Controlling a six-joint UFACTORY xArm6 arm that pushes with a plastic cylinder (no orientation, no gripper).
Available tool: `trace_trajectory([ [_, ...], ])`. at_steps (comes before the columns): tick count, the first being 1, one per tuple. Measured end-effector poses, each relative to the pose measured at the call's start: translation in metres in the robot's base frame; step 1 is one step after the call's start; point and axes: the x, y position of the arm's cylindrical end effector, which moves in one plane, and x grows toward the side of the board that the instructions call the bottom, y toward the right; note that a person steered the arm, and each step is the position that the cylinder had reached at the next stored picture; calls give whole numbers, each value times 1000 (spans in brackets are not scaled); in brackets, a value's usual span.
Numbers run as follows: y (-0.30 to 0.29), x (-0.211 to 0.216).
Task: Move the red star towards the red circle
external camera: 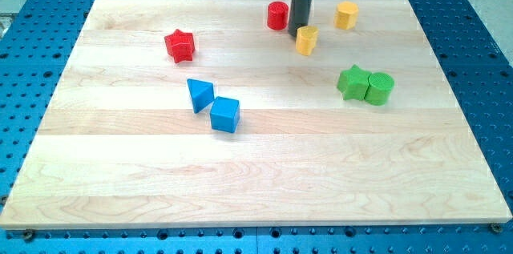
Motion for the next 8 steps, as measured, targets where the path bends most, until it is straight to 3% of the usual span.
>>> trace_trajectory([
  [1, -19, -27],
  [2, -24, -22],
  [3, -97, 7],
  [4, -192, 2],
  [5, -263, 42],
  [7, -168, 53],
  [8, -182, 68],
])
